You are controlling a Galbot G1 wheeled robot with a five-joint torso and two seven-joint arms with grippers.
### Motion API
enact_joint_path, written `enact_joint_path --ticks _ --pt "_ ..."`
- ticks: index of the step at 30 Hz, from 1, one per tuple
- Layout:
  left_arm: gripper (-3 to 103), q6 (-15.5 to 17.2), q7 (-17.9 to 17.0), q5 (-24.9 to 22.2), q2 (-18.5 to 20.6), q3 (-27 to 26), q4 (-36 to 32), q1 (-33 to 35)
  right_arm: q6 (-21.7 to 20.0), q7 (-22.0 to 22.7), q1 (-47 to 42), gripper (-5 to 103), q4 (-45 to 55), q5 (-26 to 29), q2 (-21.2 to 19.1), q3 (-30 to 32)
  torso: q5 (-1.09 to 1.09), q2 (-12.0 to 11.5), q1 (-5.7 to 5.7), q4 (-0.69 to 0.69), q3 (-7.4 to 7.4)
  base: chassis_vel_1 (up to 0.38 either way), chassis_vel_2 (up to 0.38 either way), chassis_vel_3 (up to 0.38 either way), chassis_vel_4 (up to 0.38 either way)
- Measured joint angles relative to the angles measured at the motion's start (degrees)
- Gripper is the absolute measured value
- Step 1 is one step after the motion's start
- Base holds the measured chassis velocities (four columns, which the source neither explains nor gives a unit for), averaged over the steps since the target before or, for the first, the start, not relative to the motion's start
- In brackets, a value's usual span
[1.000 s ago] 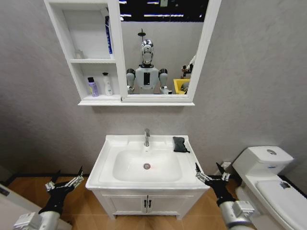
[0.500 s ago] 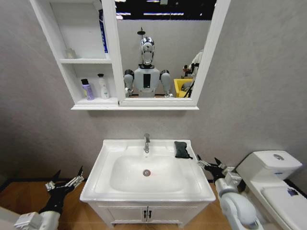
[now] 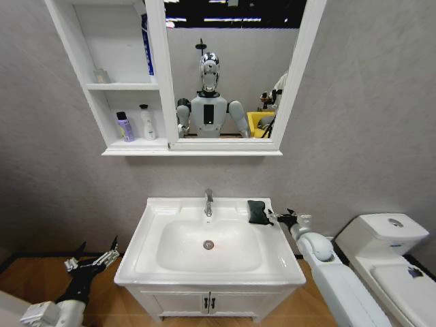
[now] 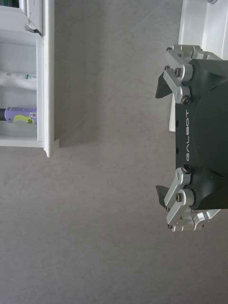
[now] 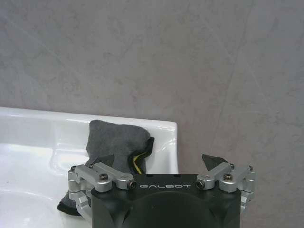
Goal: Move facial cleanser and shampoo from washbasin to cabinet, then wipe washbasin with towel.
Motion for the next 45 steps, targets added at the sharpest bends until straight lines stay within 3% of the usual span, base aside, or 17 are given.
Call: enact_joint_path --ticks 13,22,27,29,31,32,33,40,42,45 --pt "100 0.0 0.0 0.0 0.0 0.0 0.0 0.0 1.0 -0.5 9.4 100 -7.9 -0.6 2.6 -7.8 -0.01 0.0 0.0 0.02 0.0 0.0 0.0 0.0 0.0" --pt "100 0.0 0.0 0.0 0.0 0.0 0.0 0.0 -0.8 4.1 9.9 100 -9.2 -0.5 5.5 -8.3 -0.01 0.0 0.0 -0.01 0.0 0.0 0.0 0.0 0.0" --pt "100 0.0 0.0 0.0 0.0 0.0 0.0 0.0 -0.6 4.3 10.4 103 -11.1 -1.3 6.5 -8.1 0.0 0.0 0.0 0.02 -0.01 0.0 0.0 0.0 0.0" --pt "100 0.0 0.0 0.0 0.0 0.0 0.0 0.0 0.7 3.3 10.8 95 -12.9 -3.3 7.1 -8.1 -0.01 0.0 0.0 0.0 -0.01 0.0 0.0 0.0 0.0" --pt "100 0.0 0.0 0.0 0.0 0.0 0.0 0.0 1.6 2.5 10.9 95 -13.7 -4.8 7.3 -8.0 0.0 0.0 0.0 0.0 -0.01 0.0 0.0 0.0 0.0" --pt "100 0.0 0.0 0.0 0.0 0.0 0.0 0.0 2.5 1.6 11.2 84 -14.8 -6.5 7.7 -7.9 0.0 0.0 0.0 0.0 -0.01 0.0 0.0 0.0 0.0" --pt "100 0.0 0.0 0.0 0.0 0.0 0.0 0.0 2.9 1.2 11.4 84 -15.4 -7.0 8.1 -7.9 0.0 0.0 0.0 0.01 -0.01 0.0 0.0 0.0 0.0" --pt "100 0.0 0.0 0.0 0.0 0.0 0.0 0.0 3.2 0.9 11.9 62 -16.5 -7.2 9.2 -7.8 -0.01 0.0 0.0 0.0 -0.01 0.0 0.0 0.0 0.0" --pt "100 0.0 0.0 0.0 0.0 0.0 0.0 0.0 3.4 0.9 12.0 46 -17.0 -7.2 9.7 -7.5 0.0 0.0 0.0 0.0 -0.01 0.0 0.0 0.0 0.0" --pt "100 0.0 0.0 0.0 0.0 0.0 0.0 0.0 3.5 1.0 11.9 41 -16.8 -7.0 9.6 -7.4 0.0 0.0 0.0 0.0 -0.01 0.0 0.0 0.0 0.0"
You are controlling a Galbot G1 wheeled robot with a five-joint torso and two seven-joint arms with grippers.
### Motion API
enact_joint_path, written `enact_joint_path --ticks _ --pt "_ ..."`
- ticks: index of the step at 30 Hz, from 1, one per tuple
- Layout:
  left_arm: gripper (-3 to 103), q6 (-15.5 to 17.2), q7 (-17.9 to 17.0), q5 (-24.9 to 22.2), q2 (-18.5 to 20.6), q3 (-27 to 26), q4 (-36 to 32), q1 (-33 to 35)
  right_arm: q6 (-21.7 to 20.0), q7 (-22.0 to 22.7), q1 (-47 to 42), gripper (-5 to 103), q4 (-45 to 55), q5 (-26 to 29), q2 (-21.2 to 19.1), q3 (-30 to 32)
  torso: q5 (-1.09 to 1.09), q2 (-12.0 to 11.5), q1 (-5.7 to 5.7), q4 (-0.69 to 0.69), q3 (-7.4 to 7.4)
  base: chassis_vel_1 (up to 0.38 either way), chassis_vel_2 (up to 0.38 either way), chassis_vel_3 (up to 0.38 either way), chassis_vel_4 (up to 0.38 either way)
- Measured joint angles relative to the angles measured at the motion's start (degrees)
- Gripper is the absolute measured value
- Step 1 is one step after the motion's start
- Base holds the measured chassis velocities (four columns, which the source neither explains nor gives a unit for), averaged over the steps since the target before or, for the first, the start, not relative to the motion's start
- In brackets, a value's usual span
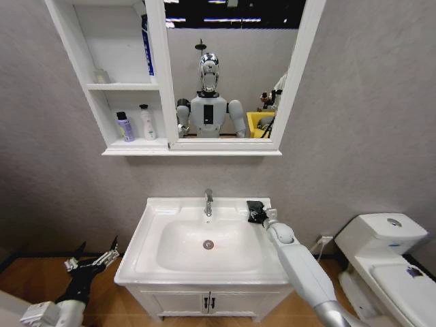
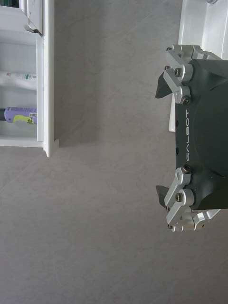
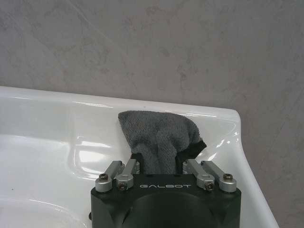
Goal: Move facial cleanser and shampoo from washbasin to cabinet, then wipe washbasin with towel.
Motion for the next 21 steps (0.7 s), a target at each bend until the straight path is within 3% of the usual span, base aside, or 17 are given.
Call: enact_joint_path --ticks 1,2,4,6,9,17,20,21 --pt "100 0.0 0.0 0.0 0.0 0.0 0.0 0.0 0.0 0.0 0.0 41 0.0 0.0 0.0 0.0 0.0 0.0 0.0 0.0 0.0 0.0 0.0 0.0 0.0" --pt "100 0.0 0.0 0.0 0.0 0.0 0.0 0.0 0.0 0.0 -0.1 30 0.4 0.4 -0.2 0.1 0.0 0.0 0.0 0.0 0.0 0.0 0.0 0.0 0.0" --pt "100 0.0 0.0 0.0 0.0 0.0 0.0 0.0 -0.1 0.3 -0.2 30 0.8 1.1 -0.4 0.2 0.0 0.0 0.0 0.0 0.0 0.0 0.0 0.0 0.0" --pt "100 0.0 0.0 0.0 0.0 0.0 0.0 0.0 -0.5 1.2 -0.5 14 1.4 3.9 -0.5 0.3 0.0 0.0 0.0 0.0 0.0 0.0 0.0 0.0 0.0" --pt "100 0.0 0.0 0.0 0.0 0.0 0.0 0.0 -0.8 1.6 -1.3 7 3.0 6.9 -1.0 0.7 0.01 0.0 0.0 0.02 0.0 0.0 0.0 0.0 0.0" --pt "100 0.0 0.0 0.0 0.0 0.0 0.0 0.0 -3.9 7.0 -6.6 6 14.2 12.4 -2.2 0.9 0.01 0.0 0.0 0.0 0.0 0.0 0.0 0.0 0.0" --pt "100 0.0 0.0 0.0 0.0 0.0 0.0 0.0 -10.6 14.0 -10.4 6 24.0 16.9 -2.2 -1.1 -0.01 0.0 0.0 -0.01 0.0 0.0 0.0 0.0 0.0" --pt "100 0.0 0.0 0.0 0.0 0.0 0.0 0.0 -10.6 14.0 -10.4 6 24.0 16.9 -2.2 -1.1 -0.01 0.0 0.0 -0.01 0.0 0.0 0.0 0.0 0.0"
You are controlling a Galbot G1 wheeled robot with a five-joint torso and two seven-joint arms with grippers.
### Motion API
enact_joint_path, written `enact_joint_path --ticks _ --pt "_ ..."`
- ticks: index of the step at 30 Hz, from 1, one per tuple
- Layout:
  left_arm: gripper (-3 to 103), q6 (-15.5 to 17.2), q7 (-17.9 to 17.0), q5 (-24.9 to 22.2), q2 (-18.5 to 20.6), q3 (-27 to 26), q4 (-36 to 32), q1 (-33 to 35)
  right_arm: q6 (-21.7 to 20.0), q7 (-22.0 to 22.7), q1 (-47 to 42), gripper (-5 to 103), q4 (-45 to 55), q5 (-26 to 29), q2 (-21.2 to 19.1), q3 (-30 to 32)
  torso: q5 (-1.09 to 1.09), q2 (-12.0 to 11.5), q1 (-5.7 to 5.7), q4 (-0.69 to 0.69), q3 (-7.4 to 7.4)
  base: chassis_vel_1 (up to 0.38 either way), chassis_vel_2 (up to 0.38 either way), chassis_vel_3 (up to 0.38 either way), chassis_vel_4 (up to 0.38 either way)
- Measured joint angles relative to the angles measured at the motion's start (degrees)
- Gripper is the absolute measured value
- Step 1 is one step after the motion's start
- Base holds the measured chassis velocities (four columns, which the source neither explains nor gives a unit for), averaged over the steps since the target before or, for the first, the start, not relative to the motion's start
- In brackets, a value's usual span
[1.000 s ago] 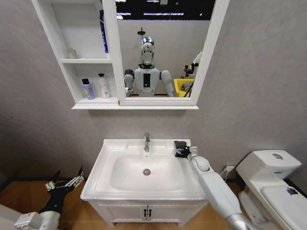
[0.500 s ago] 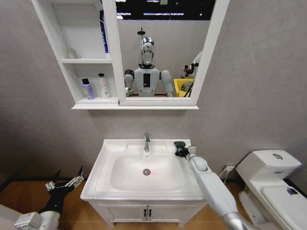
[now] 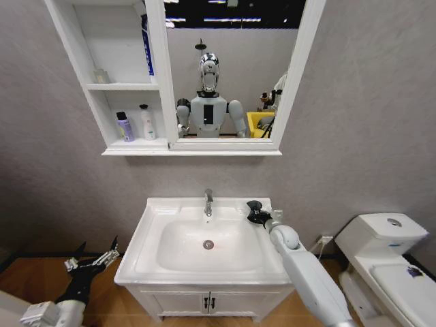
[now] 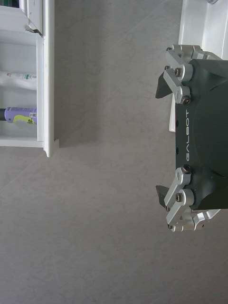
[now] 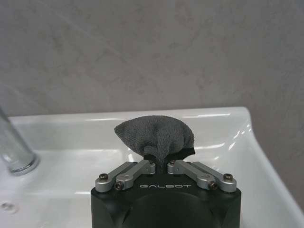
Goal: Move facial cleanser and shampoo from washbasin to cabinet, then wipe washbasin with towel.
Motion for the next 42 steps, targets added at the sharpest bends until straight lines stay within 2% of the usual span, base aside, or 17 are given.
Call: enact_joint_path --ticks 2,3,5,11,18,32,42 --pt "100 0.0 0.0 0.0 0.0 0.0 0.0 0.0 -4.6 6.3 -0.5 6 4.5 6.3 1.1 -3.0 -0.02 0.0 -0.01 0.0 -0.01 0.0 0.0 0.0 0.0" --pt "100 0.0 0.0 0.0 0.0 0.0 0.0 0.0 -4.6 6.3 -0.5 6 4.5 6.3 1.1 -3.0 -0.02 0.0 -0.01 0.0 -0.01 0.0 0.0 0.0 0.0" --pt "100 0.0 0.0 0.0 0.0 0.0 0.0 0.0 -6.1 9.8 0.7 6 4.6 8.8 2.6 -5.9 0.01 0.0 0.0 0.03 0.0 0.0 0.0 0.0 0.0" --pt "100 0.0 0.0 0.0 0.0 0.0 0.0 0.0 -8.3 12.2 2.7 6 -1.2 10.1 4.5 -8.3 0.0 0.0 0.01 0.02 0.01 0.0 0.0 0.0 0.0" --pt "100 0.0 0.0 0.0 0.0 0.0 0.0 0.0 -7.2 10.8 1.8 6 -6.3 4.6 4.8 -7.2 0.0 0.0 0.0 0.0 0.0 0.0 0.0 0.0 0.0" --pt "100 0.0 0.0 0.0 0.0 0.0 0.0 0.0 -5.4 8.0 1.4 6 -11.6 2.0 6.4 -6.8 0.0 0.0 -0.01 0.02 0.0 0.0 0.0 0.0 0.0" --pt "100 0.0 0.0 0.0 0.0 0.0 0.0 0.0 -4.0 3.2 3.4 6 -17.0 -1.7 9.3 -8.2 0.0 0.0 0.0 0.0 0.0 0.0 0.0 0.0 0.0"
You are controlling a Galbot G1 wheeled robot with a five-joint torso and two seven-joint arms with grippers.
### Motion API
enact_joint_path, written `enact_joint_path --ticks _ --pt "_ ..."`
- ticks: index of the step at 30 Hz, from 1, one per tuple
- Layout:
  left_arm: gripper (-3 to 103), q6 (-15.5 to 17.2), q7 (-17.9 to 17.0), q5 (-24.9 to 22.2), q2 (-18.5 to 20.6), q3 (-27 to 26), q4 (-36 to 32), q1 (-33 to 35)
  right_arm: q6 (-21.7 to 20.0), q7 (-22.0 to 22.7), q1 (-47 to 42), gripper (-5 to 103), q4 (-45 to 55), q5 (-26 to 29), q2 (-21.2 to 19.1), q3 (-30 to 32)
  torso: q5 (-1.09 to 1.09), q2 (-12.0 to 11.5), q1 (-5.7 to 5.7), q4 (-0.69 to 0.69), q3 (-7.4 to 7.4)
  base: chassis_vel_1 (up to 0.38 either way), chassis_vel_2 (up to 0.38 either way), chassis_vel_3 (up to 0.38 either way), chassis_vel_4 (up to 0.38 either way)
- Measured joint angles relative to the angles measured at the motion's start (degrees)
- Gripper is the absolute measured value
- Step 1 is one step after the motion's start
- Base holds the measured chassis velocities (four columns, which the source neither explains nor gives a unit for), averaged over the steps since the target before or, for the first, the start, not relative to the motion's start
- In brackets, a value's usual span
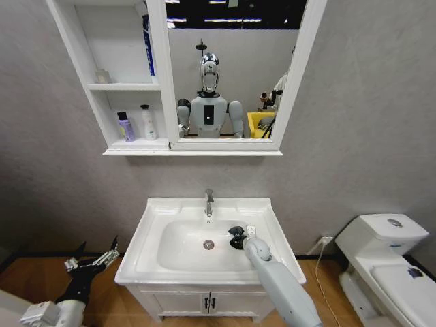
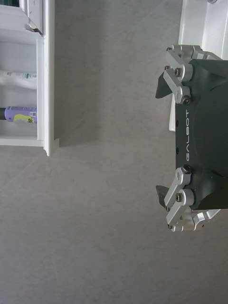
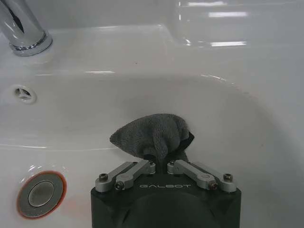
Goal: Move facial cleanser and shampoo from washbasin to cabinet, then wipe washbasin with towel.
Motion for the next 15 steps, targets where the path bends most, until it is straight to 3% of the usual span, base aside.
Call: enact_joint_path --ticks 15 --pt "100 0.0 0.0 0.0 0.0 0.0 0.0 0.0 3.7 -7.9 4.5 6 -10.5 -6.8 6.4 -1.4 -0.02 0.0 -0.02 -0.01 -0.02 0.0 0.0 0.0 0.0"
